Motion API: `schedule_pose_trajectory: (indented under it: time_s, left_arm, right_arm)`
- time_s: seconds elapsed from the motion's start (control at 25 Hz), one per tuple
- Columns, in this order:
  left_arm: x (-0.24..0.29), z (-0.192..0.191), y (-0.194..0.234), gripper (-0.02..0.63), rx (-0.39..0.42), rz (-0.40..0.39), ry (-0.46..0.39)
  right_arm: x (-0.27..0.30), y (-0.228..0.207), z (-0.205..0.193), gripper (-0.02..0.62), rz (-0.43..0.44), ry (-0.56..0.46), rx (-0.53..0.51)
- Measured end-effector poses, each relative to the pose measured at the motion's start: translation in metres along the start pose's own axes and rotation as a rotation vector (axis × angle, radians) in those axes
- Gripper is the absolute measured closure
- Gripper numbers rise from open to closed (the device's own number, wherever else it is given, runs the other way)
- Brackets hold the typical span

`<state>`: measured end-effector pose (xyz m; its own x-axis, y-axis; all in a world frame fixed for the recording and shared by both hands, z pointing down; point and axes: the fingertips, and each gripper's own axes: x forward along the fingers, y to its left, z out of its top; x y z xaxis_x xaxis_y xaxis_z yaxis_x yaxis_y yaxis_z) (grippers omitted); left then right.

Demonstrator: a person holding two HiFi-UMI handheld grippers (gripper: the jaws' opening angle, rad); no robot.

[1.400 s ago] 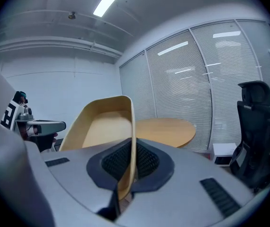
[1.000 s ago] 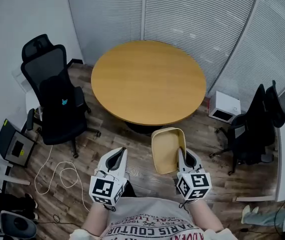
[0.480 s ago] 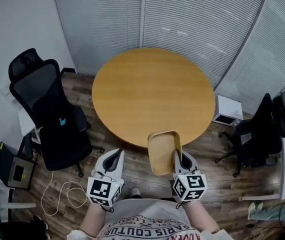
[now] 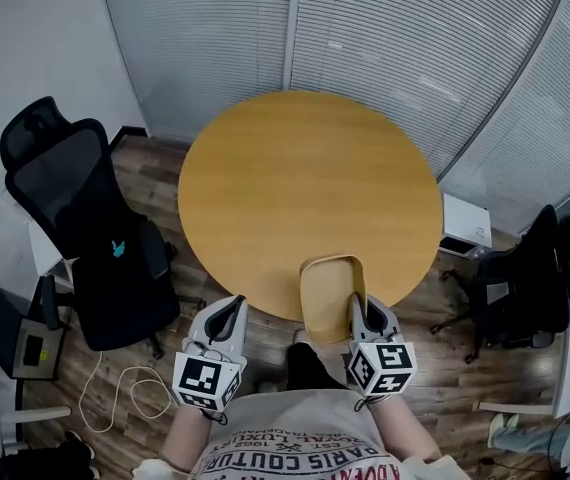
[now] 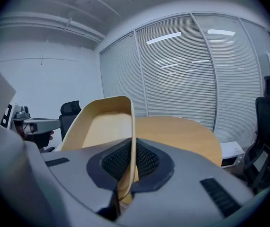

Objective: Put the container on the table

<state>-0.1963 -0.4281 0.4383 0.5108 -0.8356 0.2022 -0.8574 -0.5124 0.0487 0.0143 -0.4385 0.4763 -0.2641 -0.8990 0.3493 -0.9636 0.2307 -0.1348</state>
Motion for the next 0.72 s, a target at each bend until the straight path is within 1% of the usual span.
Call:
schedule_pose_trajectory:
  time_s: [0.16, 0.4, 0.52, 0.64, 0.72]
  left_arm:
    - [0.052, 0.007, 0.012, 0.600, 0.005, 0.020, 0.010]
    - [0.135, 0.027, 0.006, 0.600, 0.013, 0.028, 0.009]
    - [0.173, 0.024, -0.001, 0.600, 0.018, 0.029, 0.015]
    - [0.201, 0.013, -0.004, 0.600, 0.025, 0.037, 0.048]
    - [0.213, 0.008, 0.000, 0.600, 0.010, 0.045, 0.064]
  right_arm:
    - [0.050, -0.023, 0.022, 0.583, 0.031, 0.003, -0.015]
    - [0.114, -0.066, 0.043, 0.583, 0.088, 0.035, -0.033]
    - [0.144, -0.093, 0.041, 0.583, 0.101, 0.068, -0.040]
    - [0.174, -0.116, 0.027, 0.583, 0.109, 0.129, -0.043]
    - [0.192, -0.126, 0.015, 0.583, 0.118, 0.175, -0.036]
